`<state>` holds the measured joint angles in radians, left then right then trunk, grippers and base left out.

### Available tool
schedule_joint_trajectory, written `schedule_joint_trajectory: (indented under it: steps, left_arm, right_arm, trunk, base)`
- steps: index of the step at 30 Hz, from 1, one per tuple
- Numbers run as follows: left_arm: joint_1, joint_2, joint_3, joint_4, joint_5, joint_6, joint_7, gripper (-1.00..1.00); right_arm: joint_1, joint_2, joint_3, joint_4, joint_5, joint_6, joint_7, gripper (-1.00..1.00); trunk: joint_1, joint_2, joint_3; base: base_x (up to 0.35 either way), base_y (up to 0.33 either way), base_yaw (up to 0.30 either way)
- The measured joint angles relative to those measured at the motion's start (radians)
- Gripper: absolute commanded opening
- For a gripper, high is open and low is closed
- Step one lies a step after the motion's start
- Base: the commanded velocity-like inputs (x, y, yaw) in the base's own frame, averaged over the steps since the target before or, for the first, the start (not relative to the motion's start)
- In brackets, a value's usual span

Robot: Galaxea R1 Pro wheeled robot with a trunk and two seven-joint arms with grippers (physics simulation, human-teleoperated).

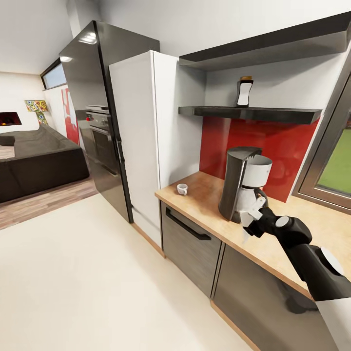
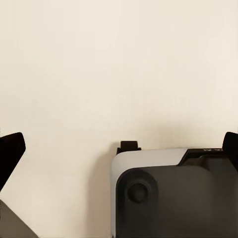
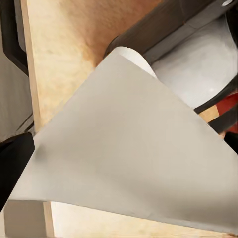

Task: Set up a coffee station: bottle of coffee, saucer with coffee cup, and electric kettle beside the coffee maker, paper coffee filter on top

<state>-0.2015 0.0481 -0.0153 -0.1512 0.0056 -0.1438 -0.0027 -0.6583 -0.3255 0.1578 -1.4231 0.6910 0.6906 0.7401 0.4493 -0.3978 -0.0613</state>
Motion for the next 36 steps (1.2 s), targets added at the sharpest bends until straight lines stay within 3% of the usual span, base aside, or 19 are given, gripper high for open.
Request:
schedule_joint_trajectory:
  steps: [9,15,24,29,36]
  left_arm:
    - [0.0,0.0,-0.001,0.0,0.0,0.0,0.0,1.0]
    - [0.001,-0.001,-0.003,0.0,0.0,0.0,0.0,1.0]
    - [0.0,-0.002,-0.004,0.0,-0.001,0.0,0.0,1.0]
    - [0.0,-0.001,-0.004,0.0,0.0,0.0,0.001,1.0]
    - [0.0,0.001,-0.003,0.0,0.0,0.0,0.001,1.0]
  right_arm:
    - [-0.002,0.0,-0.066,-0.044,0.13,-0.001,0.0,-1.0]
    - [-0.03,-0.001,-0.074,-0.058,0.171,0.0,0.0,-1.0]
    - [-0.174,-0.007,-0.077,-0.062,0.197,0.0,-0.002,-1.0]
    - [-0.291,-0.008,-0.077,-0.062,0.315,-0.003,0.001,-1.0]
    - [-0.401,-0.008,-0.075,-0.062,0.346,-0.004,0.005,-1.0]
  trunk:
    - [0.0,0.0,0.0]
    - [0.0,0.0,0.0]
    - [0.0,0.0,0.0]
    - [0.0,0.0,0.0]
    - [0.0,0.0,0.0]
  base:
    - [0.0,0.0,0.0]
    - [0.0,0.0,0.0]
    - [0.0,0.0,0.0]
    - [0.0,0.0,0.0]
    - [0.101,0.0,0.0]
